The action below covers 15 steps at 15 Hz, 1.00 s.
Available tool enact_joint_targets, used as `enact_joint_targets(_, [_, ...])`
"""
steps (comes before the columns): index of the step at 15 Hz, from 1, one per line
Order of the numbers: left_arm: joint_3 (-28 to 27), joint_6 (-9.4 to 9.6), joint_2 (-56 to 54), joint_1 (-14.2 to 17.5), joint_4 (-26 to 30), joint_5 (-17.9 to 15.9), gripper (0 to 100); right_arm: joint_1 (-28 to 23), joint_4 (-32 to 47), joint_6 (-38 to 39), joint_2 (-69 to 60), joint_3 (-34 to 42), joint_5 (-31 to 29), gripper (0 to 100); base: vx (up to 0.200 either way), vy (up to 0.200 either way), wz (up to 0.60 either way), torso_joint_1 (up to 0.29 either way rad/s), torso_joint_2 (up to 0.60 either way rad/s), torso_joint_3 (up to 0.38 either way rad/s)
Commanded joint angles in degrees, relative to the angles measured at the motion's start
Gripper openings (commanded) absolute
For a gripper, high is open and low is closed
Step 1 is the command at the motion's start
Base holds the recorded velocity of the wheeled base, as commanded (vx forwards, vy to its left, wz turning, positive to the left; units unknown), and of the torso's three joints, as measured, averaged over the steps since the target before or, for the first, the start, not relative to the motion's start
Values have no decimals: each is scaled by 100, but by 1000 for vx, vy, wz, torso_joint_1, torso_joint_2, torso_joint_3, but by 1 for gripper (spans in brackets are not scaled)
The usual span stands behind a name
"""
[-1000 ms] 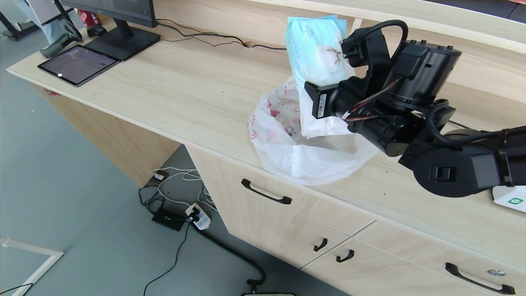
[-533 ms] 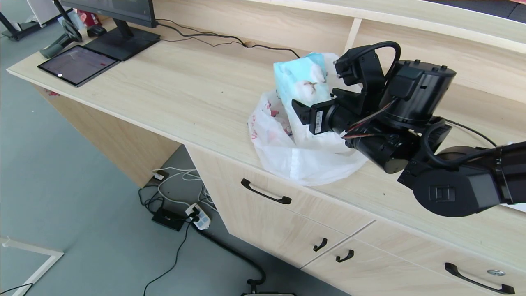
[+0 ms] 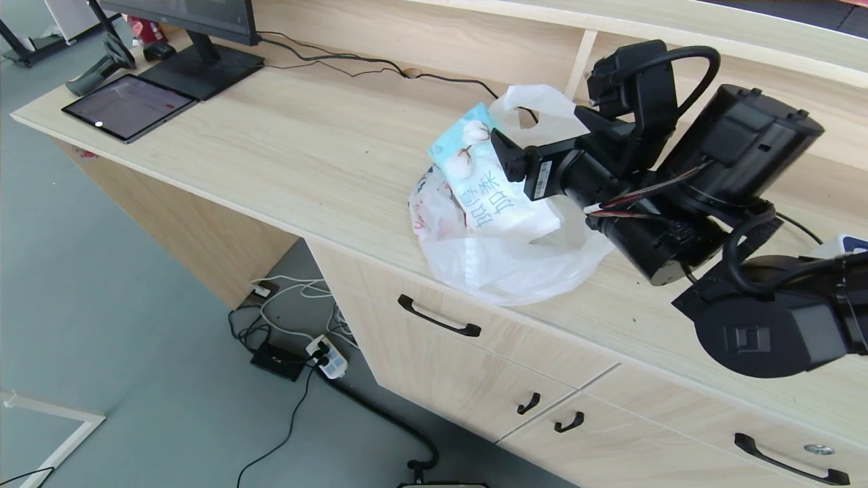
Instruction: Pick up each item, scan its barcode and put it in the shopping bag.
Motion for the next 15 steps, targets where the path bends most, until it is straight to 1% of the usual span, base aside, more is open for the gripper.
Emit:
enact_joint_targets(1, [0,2,-2,0,-2,1,100,157,-4,-12,-271,-24,61,100,0,0,0,0,0,0])
enact_joint_targets(3, [0,2,-2,0,-2,1,100,139,-13,-30,-394,55,237,100,0,0,0,0,0,0])
enact_joint_targets(6, [0,2,-2,0,-2,1,100,122,-13,-30,-394,90,263,100,0,0,0,0,0,0])
enact_joint_targets(9, [0,2,-2,0,7,10,100,34,-66,-21,-420,160,430,100,0,0,-600,4,1,4])
enact_joint_targets(15, [0,2,-2,0,7,10,100,34,-294,-30,-508,318,448,100,0,0,-600,4,5,2])
